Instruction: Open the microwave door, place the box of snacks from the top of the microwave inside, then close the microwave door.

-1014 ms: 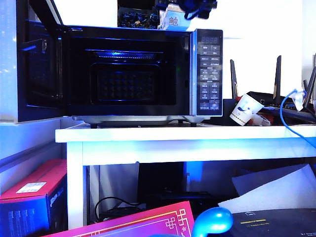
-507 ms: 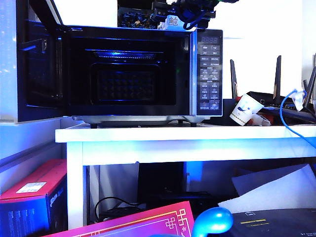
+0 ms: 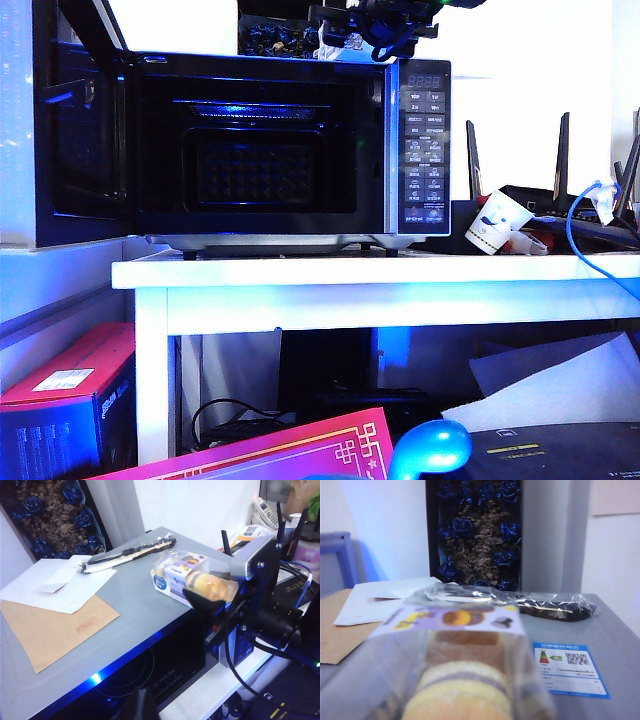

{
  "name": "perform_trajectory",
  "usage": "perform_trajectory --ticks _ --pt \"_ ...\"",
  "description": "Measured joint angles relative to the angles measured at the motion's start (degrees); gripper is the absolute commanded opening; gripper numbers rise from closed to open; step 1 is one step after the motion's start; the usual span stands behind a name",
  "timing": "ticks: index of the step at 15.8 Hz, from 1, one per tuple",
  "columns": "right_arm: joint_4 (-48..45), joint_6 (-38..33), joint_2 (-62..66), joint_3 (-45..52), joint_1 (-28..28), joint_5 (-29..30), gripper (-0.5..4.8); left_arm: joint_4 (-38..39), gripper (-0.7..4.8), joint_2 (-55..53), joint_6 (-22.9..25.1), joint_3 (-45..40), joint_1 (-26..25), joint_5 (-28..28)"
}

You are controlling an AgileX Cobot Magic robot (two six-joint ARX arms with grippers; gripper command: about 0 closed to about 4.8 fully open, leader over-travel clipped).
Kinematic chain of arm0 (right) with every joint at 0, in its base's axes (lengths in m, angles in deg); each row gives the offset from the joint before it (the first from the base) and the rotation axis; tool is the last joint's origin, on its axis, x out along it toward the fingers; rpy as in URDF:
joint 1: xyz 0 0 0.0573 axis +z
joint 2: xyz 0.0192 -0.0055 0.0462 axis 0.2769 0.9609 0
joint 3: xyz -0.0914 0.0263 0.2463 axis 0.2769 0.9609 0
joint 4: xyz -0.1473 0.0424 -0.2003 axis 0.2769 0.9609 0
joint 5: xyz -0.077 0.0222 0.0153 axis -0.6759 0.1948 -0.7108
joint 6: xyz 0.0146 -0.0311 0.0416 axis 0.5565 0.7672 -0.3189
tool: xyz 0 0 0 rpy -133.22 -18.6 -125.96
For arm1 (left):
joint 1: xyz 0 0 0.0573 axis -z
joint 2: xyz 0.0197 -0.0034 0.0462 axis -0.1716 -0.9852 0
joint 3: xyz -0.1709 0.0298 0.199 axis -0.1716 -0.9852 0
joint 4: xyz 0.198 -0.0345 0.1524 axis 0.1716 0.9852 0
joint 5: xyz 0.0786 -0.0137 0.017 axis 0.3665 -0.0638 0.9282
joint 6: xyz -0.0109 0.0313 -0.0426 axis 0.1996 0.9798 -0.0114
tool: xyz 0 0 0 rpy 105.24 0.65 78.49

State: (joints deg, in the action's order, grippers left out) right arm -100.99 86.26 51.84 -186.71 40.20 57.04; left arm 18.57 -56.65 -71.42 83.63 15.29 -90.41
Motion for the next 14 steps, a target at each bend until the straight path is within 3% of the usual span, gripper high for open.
perform_trajectory --ticks 8,14 --pt "-0.55 -0.44 0.07 0.0 0.0 0.61 2.42 0.31 -0.07 0.0 0.0 0.0 0.0 0.0" --pt "11.61 -0.59 -6.54 0.39 0.07 1.05 2.42 0.52 -0.06 0.0 0.0 0.0 -0.02 0.0"
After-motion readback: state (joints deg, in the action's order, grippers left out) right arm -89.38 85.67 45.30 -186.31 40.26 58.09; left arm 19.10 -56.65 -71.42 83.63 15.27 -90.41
